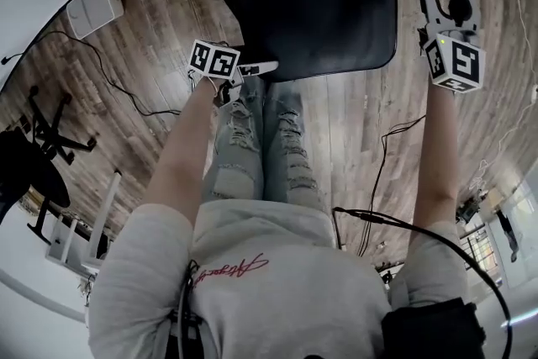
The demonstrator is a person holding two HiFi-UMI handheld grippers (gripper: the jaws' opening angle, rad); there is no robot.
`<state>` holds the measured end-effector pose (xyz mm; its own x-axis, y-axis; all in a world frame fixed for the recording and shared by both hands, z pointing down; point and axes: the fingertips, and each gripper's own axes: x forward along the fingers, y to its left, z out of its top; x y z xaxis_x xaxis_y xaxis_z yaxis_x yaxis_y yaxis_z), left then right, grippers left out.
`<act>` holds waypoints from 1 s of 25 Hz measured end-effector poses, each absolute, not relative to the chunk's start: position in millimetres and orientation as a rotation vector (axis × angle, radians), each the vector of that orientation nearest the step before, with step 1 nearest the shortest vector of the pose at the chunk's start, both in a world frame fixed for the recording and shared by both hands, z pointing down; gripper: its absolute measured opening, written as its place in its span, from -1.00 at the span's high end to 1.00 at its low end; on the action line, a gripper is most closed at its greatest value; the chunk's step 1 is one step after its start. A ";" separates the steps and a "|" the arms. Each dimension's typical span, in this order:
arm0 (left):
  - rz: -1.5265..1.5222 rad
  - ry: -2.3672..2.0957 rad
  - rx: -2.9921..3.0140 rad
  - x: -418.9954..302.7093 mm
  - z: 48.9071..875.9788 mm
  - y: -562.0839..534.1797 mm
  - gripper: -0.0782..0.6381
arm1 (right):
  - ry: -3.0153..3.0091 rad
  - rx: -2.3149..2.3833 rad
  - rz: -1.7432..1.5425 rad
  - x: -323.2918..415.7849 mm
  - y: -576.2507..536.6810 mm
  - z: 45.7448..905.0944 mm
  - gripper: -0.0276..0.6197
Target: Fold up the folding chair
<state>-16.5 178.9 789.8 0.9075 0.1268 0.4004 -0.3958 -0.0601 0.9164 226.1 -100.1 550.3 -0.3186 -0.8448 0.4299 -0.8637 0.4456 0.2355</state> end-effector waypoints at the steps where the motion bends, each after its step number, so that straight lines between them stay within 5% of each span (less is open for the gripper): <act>1: 0.419 -0.167 1.551 -10.8 789.6 185.2 -0.30 | -2.189 1.417 0.037 228.7 -108.9 555.6 0.21; 12: 0.170 -0.090 1.420 7.9 782.1 183.6 -0.20 | -2.090 1.483 -0.113 243.7 -151.2 562.6 0.22; 19: 0.184 -0.064 1.431 12.1 780.8 186.6 -0.16 | -2.148 1.712 0.272 271.7 -171.6 585.1 0.23; 21: 0.180 -0.066 1.451 10.8 781.0 185.2 -0.12 | -2.160 1.746 0.354 277.2 -179.8 588.5 0.57; 25: 0.144 -0.052 1.481 10.5 773.9 183.3 -0.05 | -2.113 1.723 0.318 279.4 -183.3 587.7 0.59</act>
